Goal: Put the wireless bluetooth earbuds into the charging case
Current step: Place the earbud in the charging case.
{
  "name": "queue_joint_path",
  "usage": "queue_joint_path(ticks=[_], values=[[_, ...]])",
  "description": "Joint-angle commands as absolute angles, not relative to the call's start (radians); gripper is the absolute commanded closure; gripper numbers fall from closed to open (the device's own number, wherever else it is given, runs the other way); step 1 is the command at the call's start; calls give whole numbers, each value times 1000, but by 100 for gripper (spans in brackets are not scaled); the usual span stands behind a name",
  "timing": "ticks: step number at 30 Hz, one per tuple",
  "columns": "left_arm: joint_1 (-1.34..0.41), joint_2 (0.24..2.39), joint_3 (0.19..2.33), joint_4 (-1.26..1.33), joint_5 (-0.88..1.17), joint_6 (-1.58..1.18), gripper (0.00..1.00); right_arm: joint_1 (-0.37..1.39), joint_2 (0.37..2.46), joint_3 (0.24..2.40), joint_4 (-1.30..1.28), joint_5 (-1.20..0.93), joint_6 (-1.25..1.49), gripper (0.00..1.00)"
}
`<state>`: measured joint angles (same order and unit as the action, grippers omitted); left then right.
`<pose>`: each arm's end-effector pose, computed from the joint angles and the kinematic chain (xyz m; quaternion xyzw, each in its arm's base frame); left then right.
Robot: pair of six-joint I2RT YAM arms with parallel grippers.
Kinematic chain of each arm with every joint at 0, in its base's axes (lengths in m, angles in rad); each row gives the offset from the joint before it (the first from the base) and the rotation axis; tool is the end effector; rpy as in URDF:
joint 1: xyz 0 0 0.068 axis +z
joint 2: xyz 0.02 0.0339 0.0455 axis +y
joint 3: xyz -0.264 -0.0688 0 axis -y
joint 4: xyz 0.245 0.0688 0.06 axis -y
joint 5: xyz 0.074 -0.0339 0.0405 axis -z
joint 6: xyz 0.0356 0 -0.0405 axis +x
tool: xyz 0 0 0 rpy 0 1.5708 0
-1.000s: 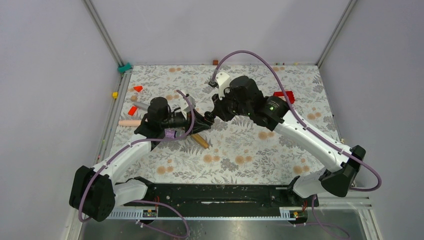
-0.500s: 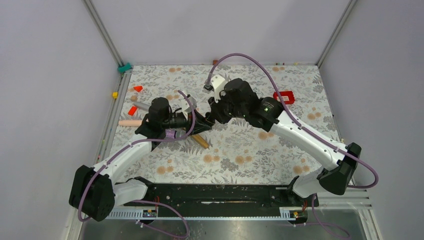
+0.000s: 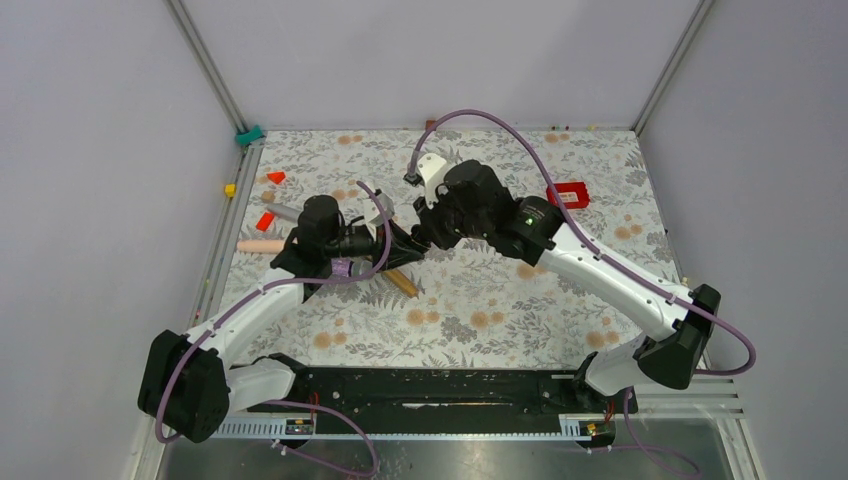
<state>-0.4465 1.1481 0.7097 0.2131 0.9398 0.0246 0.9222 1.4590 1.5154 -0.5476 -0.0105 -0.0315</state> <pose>0.2145 -0.1346 0.2834 0.4371 0.6122 -0.4626 0.4691 0.1981 0.2620 0.3979 -0.3961 0.7609 0.2255 0.4619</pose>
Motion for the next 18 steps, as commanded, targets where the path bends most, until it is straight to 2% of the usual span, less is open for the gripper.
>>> queue_joint_path(ticks=[1, 18], values=[[-450, 1150, 713, 269, 913, 21, 100, 953, 1472, 1539, -532, -5, -47, 82], [-451, 1158, 721, 253, 886, 24, 100, 985, 1493, 1557, -550, 76, -46, 82]])
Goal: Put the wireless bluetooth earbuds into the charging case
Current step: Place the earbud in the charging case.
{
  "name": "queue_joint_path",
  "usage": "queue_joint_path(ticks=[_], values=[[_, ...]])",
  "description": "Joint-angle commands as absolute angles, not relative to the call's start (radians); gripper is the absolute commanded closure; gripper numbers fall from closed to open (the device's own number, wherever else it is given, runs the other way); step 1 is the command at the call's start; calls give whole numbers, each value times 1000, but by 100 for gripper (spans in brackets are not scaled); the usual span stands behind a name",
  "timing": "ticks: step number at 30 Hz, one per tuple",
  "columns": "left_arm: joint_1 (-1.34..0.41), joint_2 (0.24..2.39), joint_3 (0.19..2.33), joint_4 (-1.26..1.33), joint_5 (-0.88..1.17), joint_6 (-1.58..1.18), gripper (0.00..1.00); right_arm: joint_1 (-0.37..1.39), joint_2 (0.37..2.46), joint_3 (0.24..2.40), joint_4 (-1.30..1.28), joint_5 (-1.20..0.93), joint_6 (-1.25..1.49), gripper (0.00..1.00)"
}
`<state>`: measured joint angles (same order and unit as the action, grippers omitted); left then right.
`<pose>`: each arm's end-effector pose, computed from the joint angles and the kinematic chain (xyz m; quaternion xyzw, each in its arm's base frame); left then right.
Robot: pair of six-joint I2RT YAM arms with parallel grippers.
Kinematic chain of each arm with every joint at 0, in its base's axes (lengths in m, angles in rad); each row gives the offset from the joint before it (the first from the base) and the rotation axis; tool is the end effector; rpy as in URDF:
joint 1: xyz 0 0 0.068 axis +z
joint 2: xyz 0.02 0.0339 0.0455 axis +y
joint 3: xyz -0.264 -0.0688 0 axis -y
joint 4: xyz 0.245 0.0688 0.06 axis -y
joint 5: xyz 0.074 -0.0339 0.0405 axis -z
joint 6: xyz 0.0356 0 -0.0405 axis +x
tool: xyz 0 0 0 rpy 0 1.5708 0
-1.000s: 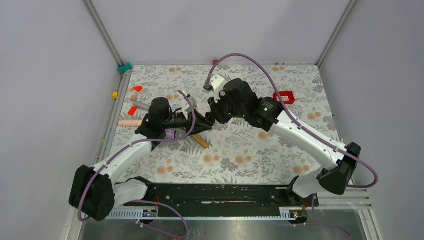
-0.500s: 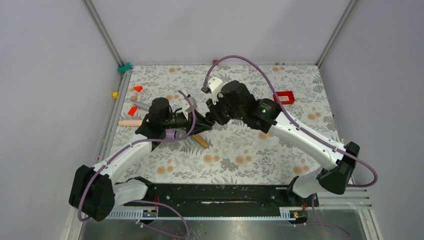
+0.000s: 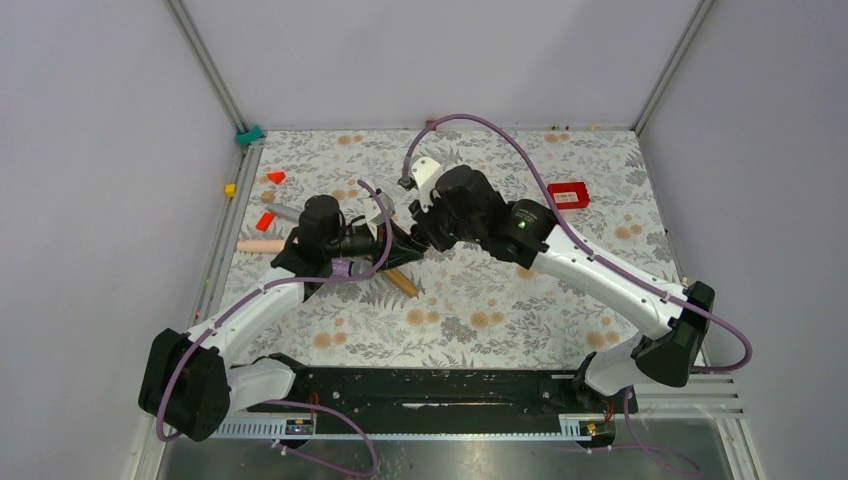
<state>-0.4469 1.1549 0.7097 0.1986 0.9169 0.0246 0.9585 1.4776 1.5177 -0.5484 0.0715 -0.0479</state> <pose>0.2160 -0.1348 0.2803 0.4297 0.6242 -0.4568 0.4659 0.1938 0.2714 0.3928 -0.3996 0.7636 0.1950 0.4683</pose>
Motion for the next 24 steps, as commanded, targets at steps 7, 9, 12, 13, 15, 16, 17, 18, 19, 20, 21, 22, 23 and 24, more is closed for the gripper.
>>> queue_joint_path(ticks=[7, 9, 12, 13, 15, 16, 17, 18, 19, 20, 21, 22, 23, 24], values=[[-451, 1159, 719, 243, 869, 40, 100, 985, 1501, 1580, -581, 37, -25, 82], [-451, 1158, 717, 242, 868, 46, 100, 985, 1500, 1582, -583, 37, -25, 81], [-451, 1156, 717, 241, 868, 50, 100, 985, 1497, 1581, -588, 25, -25, 79], [-451, 1156, 717, 240, 870, 53, 100, 985, 1494, 1584, -591, 19, -24, 79], [-451, 1156, 716, 239, 870, 55, 100, 986, 1493, 1586, -598, 4, -21, 78], [-451, 1154, 717, 238, 868, 56, 100, 986, 1491, 1587, -599, 3, -19, 78], [-450, 1153, 717, 236, 868, 58, 100, 985, 1490, 1588, -603, -9, -17, 77], [-451, 1151, 716, 235, 867, 60, 100, 985, 1490, 1589, -605, -23, -16, 77], [-451, 1151, 716, 234, 865, 63, 100, 985, 1488, 1588, -607, -31, -13, 77], [-451, 1150, 717, 231, 863, 65, 100, 985, 1488, 1588, -609, -35, -10, 76], [-451, 1149, 718, 229, 861, 69, 100, 985, 1486, 1589, -612, -40, -8, 76], [-451, 1149, 717, 229, 860, 71, 100, 985, 1485, 1590, -614, -46, -7, 76], [-450, 1149, 716, 228, 860, 72, 100, 986, 1484, 1591, -616, -51, -6, 75], [-451, 1149, 717, 227, 861, 71, 100, 985, 1483, 1591, -617, -57, -6, 75]])
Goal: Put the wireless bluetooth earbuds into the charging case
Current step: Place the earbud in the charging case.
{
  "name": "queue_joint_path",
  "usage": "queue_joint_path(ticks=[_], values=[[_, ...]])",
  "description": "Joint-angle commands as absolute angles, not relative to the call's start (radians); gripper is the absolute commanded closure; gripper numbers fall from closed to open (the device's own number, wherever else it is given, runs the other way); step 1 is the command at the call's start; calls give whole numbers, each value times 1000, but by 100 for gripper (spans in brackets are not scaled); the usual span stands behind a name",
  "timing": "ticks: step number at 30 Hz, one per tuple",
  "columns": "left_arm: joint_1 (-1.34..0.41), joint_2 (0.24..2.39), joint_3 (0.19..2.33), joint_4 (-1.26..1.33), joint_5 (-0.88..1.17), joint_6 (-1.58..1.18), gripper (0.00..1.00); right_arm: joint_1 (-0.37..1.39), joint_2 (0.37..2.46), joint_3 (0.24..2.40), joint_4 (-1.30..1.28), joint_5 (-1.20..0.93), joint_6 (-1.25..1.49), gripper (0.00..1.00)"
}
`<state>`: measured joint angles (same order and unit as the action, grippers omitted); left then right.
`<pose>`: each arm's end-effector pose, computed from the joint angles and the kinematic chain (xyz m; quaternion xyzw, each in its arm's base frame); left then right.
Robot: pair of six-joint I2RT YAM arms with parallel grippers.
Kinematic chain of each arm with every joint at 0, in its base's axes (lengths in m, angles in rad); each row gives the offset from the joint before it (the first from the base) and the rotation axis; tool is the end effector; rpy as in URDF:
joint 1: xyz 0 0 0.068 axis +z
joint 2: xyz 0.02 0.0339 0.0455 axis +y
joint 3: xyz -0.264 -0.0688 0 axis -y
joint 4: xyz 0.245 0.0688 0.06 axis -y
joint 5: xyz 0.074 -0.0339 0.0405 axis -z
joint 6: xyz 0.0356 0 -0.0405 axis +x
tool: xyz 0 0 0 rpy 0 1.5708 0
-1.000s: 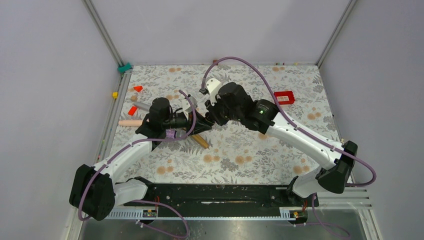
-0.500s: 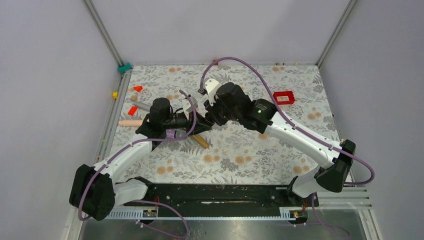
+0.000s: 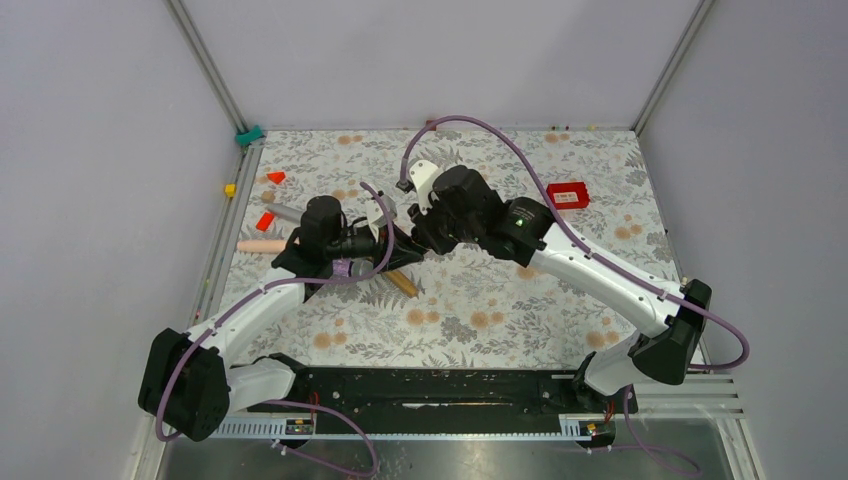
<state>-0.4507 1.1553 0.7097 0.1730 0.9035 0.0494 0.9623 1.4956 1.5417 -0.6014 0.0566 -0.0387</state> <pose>0.2154 -0.1353 0.2777 0.4330 0.6291 -0.4492 0.4636 0.1933 0.2739 0.3902 -0.4071 0.7730 0.1944 0.4461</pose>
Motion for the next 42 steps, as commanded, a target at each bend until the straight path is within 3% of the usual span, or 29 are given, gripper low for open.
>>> queue_joint_path(ticks=[1, 8, 26, 29, 35, 42], values=[[-451, 1149, 716, 227, 860, 71, 100, 985, 1482, 1590, -618, -60, -6, 74], [-450, 1151, 715, 226, 863, 77, 100, 984, 1479, 1593, -617, -56, -6, 72], [-451, 1133, 717, 213, 923, 102, 100, 970, 1395, 1597, -636, -63, -84, 52], [-449, 1120, 722, 199, 961, 121, 100, 969, 1364, 1588, -635, -33, -130, 39], [-449, 1107, 731, 171, 1126, 149, 100, 968, 1309, 1541, -610, 17, -246, 1], [-450, 1094, 732, 159, 1251, 157, 100, 953, 1270, 1493, -603, -136, -314, 1]])
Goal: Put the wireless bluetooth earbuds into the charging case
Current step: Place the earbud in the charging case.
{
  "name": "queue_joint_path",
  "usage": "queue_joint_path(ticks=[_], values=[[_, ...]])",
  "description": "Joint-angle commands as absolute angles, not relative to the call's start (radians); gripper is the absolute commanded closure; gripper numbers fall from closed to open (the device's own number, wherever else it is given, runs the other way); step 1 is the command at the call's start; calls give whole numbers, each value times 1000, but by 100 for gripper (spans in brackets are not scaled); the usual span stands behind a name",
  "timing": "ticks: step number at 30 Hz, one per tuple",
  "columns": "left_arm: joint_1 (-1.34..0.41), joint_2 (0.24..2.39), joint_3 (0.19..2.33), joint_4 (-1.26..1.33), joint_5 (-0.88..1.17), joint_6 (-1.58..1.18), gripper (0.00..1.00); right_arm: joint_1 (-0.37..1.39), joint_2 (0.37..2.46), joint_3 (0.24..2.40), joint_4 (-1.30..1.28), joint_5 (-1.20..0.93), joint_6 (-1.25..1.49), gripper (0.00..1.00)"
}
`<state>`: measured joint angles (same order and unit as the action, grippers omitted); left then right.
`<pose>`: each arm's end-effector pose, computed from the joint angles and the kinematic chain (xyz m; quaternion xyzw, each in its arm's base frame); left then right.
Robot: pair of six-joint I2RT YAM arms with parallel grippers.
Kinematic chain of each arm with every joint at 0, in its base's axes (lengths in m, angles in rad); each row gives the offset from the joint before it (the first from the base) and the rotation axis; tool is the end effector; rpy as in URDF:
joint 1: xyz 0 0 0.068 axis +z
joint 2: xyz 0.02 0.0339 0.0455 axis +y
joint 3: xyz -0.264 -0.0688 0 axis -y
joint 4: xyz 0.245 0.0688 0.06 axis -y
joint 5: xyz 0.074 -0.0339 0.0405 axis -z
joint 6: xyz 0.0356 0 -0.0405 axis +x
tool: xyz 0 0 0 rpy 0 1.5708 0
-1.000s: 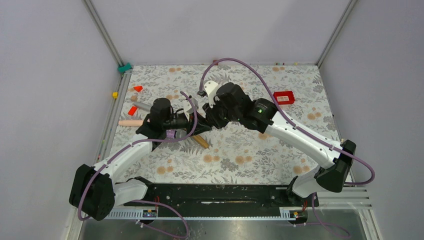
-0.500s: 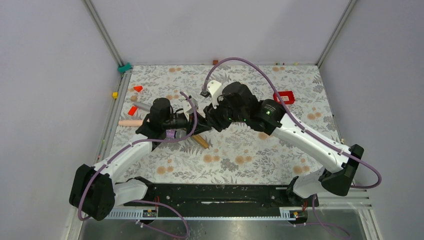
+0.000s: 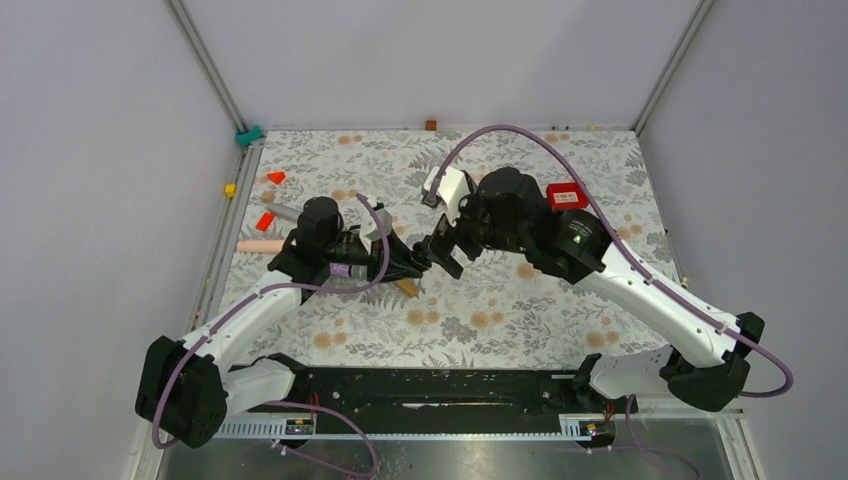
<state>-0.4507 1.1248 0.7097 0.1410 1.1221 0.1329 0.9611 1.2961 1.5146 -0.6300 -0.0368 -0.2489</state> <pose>0.2026 -0.1337 0.2836 0.5019 0.5539 -0.4997 0.4377 0.1564 0.2262 0.4355 -0.4841 0.6823 0.2053 0.5079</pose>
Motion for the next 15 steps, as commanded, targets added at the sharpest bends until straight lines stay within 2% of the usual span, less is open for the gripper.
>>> queue_joint_path(ticks=[1, 10, 15], values=[[-449, 1093, 730, 158, 1264, 156, 100, 953, 1268, 1490, -608, -160, -319, 0], [-451, 1092, 715, 175, 1352, 157, 100, 948, 1276, 1491, -640, -367, -313, 1], [-450, 1095, 713, 177, 1370, 156, 100, 948, 1292, 1492, -625, -355, -284, 1]])
